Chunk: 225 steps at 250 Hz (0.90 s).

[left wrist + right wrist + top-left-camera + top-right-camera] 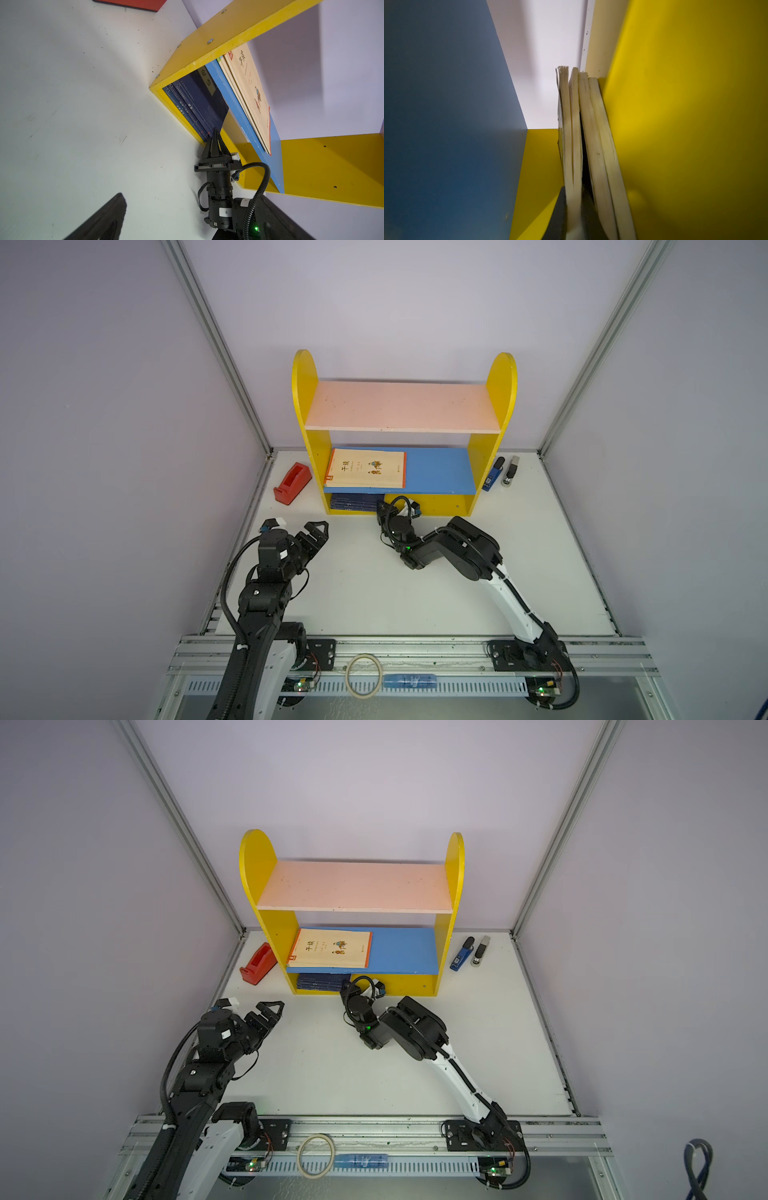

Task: Stacking books/files
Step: Place the book on the bookshelf.

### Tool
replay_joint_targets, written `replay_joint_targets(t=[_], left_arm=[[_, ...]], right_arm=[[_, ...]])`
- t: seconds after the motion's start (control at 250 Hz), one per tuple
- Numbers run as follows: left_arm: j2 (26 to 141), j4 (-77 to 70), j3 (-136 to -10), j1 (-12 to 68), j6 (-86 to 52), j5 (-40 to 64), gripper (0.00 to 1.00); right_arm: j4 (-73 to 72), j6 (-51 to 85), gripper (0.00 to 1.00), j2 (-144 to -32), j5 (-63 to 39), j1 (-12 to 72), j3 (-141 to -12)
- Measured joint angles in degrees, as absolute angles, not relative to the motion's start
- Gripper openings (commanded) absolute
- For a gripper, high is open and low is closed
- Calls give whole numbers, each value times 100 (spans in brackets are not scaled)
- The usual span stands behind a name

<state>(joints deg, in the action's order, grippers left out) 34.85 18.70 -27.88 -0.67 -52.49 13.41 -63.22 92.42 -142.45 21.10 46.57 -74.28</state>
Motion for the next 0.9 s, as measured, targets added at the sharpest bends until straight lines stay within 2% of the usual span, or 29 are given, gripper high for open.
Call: replay_joint_targets(t=[0.128, 0.308, 0.6, 0.9], left_arm=[[3489, 1868, -2788, -67, -5249, 1343, 99], [3489, 1870, -2788, -67, -5249, 1345, 99], [3511, 1868, -2788, -69, -5251, 1400, 99], [3544, 1833, -2788, -69, -5251, 1450, 99]], right_arm=[[-6106, 9220, 29, -14116, 2047, 4652, -7384], [-5463, 8936, 40, -13561, 2117, 4652, -7037], [-4897, 8460, 42, -13008, 2547, 4652, -6593], [-4412, 8103, 34, -13058, 2668, 4703, -6936]])
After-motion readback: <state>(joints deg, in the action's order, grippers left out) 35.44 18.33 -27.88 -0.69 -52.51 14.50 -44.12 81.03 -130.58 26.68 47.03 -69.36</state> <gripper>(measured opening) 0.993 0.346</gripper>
